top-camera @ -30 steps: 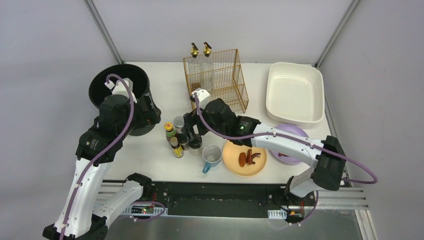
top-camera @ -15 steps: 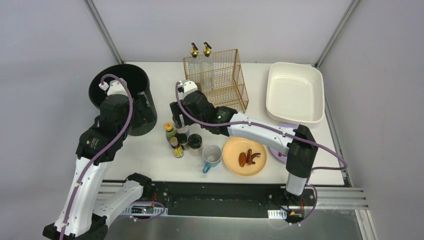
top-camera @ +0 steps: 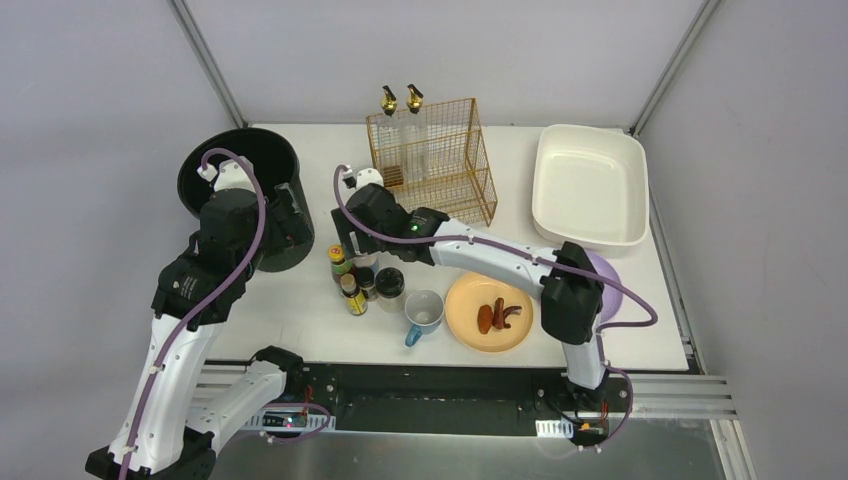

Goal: Clear the kitchen counter

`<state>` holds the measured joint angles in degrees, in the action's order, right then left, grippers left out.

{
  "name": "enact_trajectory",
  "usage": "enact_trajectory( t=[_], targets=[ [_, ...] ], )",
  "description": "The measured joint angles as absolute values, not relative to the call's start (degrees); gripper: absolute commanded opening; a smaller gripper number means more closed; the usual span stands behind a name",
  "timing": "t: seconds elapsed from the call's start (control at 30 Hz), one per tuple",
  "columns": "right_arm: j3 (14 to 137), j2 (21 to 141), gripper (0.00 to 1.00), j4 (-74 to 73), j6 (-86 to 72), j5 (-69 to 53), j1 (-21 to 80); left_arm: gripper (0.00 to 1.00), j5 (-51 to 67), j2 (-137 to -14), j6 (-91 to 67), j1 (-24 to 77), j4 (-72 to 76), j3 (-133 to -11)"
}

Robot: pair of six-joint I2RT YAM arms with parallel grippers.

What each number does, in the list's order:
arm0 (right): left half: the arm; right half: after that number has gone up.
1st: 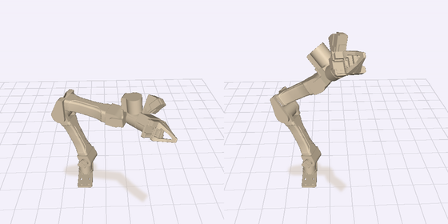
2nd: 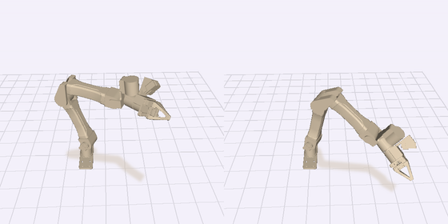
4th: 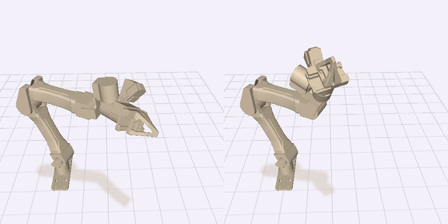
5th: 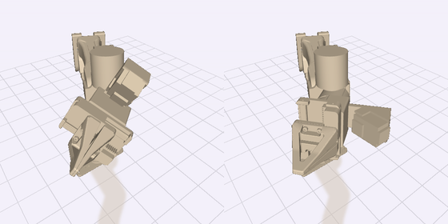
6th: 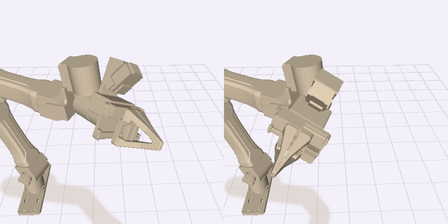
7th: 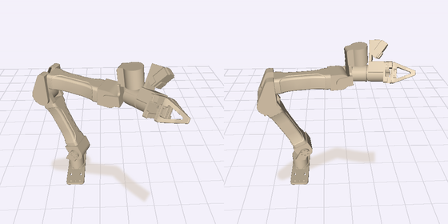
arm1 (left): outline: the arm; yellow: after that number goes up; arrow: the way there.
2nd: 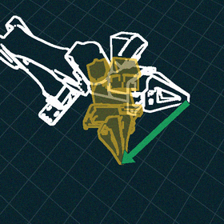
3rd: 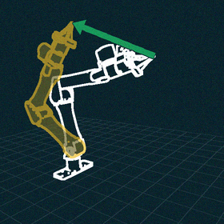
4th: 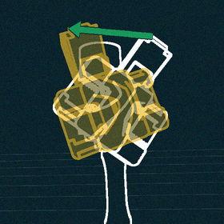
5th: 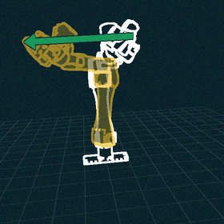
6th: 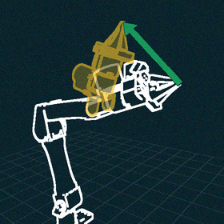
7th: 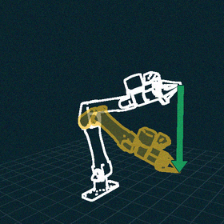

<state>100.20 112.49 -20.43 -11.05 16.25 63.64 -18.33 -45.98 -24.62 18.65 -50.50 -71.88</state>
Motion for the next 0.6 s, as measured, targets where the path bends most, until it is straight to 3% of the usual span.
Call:
enact_trajectory(
  t=[0.37,0.6],
  targets=[
    [102.0,115.5,0.84,-24.0,-13.0,16.3,63.6,1.0,-18.3,-45.4,-24.6,18.7,-50.5,-71.9],
    [102.2,116.2,0.71,-24.5,-13.3,16.1,63.7,0.99,-18.3,-45.3,-24.6,18.7,-50.5,-71.9]
  ],
)
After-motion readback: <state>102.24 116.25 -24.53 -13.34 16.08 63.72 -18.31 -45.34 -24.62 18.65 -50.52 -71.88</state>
